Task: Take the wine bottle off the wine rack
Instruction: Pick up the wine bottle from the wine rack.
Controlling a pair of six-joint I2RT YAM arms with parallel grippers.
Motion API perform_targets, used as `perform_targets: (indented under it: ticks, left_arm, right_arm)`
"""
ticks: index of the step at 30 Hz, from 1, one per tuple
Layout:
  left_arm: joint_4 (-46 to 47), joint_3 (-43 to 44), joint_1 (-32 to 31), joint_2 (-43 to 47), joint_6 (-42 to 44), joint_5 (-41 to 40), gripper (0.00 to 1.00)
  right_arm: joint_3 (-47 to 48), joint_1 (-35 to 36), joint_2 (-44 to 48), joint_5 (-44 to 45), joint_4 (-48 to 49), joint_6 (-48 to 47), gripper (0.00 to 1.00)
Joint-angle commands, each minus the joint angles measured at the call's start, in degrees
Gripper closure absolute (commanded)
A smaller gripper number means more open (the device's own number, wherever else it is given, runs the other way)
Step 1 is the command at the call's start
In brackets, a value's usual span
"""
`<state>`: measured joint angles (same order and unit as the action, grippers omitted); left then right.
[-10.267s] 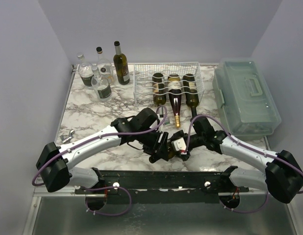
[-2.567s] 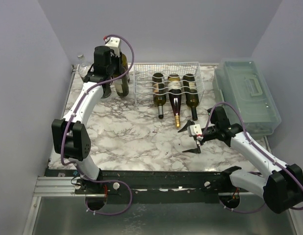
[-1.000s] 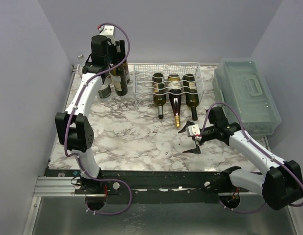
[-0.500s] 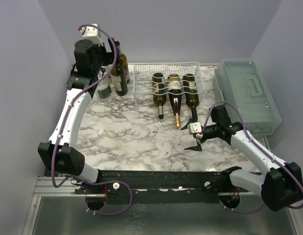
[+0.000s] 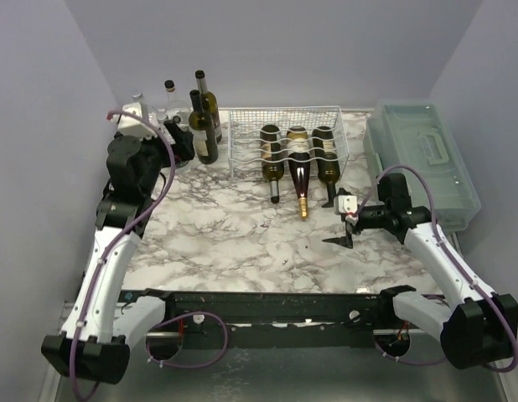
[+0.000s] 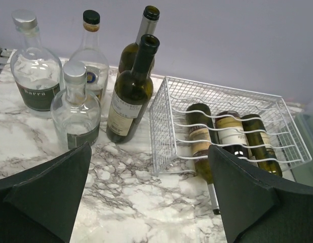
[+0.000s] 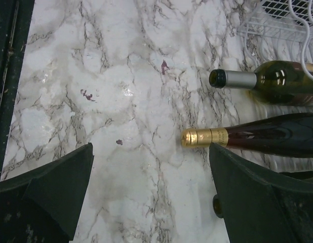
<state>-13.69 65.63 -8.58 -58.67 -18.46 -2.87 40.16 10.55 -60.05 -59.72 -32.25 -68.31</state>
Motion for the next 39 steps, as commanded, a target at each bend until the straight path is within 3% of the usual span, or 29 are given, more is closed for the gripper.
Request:
perform_targets:
  ticks: [1, 6, 14, 22, 39]
  left_arm:
    - [1.9, -8.0, 0.3, 8.9, -3.0, 2.8, 0.01]
    - [4.1, -16.9, 0.3, 16.6, -2.9, 9.1, 0.01]
    - [8.7, -26.5, 0.3, 22.3, -2.2, 16.6, 0.01]
    - [10.1, -29.3, -0.2, 25.0, 1.3, 20.9, 0.01]
    - [10.8, -30.2, -0.3, 24.9, 1.6, 21.3, 0.01]
  right_arm:
    - [5.3, -0.2, 0.5, -1.5, -7.2, 1.4, 0.01]
    - [9.6, -0.2, 2.2, 1.2, -15.5, 2.3, 0.01]
    - [12.7, -0.2, 6.4, 2.7, -11.1, 22.9, 0.01]
    - [14.0, -2.3, 6.8, 5.5, -9.5, 30.8, 0.01]
    - [8.2, -9.7, 12.0, 3.8, -0.3, 41.6, 0.01]
